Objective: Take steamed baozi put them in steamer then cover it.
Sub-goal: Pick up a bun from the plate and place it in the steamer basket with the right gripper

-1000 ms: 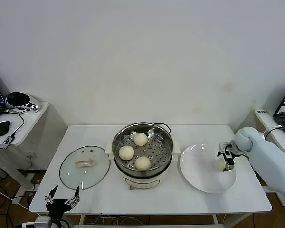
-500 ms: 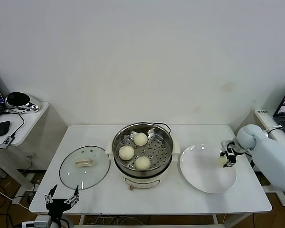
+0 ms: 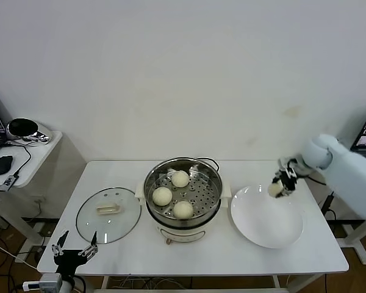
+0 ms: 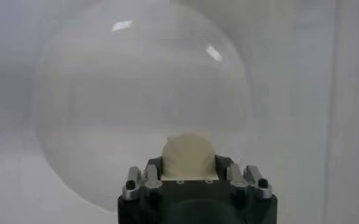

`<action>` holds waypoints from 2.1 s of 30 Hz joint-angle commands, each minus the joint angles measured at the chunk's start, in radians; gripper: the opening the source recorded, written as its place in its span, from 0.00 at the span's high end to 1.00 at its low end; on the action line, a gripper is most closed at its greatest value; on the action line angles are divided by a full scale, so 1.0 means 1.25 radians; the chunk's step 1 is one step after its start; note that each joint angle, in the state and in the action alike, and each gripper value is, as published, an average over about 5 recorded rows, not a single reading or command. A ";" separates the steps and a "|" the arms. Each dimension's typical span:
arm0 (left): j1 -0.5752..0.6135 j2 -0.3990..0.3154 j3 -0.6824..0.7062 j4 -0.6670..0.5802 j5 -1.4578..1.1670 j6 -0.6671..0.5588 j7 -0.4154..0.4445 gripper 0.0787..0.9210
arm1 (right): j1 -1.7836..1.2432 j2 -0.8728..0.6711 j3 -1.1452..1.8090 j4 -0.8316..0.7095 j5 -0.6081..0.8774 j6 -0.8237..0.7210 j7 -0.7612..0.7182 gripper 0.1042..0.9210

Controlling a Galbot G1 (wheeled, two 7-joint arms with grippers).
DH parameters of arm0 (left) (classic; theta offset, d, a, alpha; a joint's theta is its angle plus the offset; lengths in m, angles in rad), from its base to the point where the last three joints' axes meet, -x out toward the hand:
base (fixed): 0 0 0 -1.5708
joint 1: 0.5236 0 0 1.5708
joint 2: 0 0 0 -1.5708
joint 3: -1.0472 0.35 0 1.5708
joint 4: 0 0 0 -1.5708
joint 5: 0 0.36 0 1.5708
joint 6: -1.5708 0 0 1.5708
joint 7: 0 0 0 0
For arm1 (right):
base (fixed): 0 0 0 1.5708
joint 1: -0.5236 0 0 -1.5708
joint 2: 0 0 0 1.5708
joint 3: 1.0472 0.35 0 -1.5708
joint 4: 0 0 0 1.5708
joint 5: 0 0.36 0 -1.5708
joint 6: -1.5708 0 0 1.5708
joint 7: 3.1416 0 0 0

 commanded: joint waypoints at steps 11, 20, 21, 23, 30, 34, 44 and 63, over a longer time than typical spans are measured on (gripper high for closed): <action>0.000 0.008 -0.010 -0.035 0.015 -0.006 -0.004 0.12 | 0.479 0.237 -0.459 0.072 0.416 -0.180 -0.015 0.46; -0.001 0.009 -0.013 -0.044 -0.003 -0.006 -0.005 0.12 | 0.463 0.365 -0.490 0.049 0.461 -0.220 0.025 0.46; -0.001 0.009 -0.014 -0.045 -0.006 -0.005 -0.005 0.12 | 0.455 0.375 -0.490 0.044 0.461 -0.224 0.030 0.46; 0.000 0.010 -0.014 -0.045 -0.009 -0.005 -0.005 0.12 | 0.431 0.394 -0.485 0.033 0.455 -0.233 0.042 0.46; 0.002 0.011 -0.014 -0.046 -0.013 -0.004 -0.004 0.12 | 0.325 0.433 -0.440 -0.026 0.379 -0.250 0.066 0.46; 0.005 0.010 -0.013 -0.046 -0.013 -0.004 -0.005 0.12 | 0.292 0.436 -0.437 -0.048 0.348 -0.255 0.071 0.46; 0.002 0.008 -0.004 -0.040 -0.012 -0.005 -0.005 0.12 | 0.225 0.422 -0.415 -0.059 0.300 -0.272 0.085 0.46; 0.000 0.003 0.001 -0.038 -0.009 -0.005 -0.005 0.12 | 0.212 0.388 -0.369 -0.050 0.295 -0.280 0.088 0.34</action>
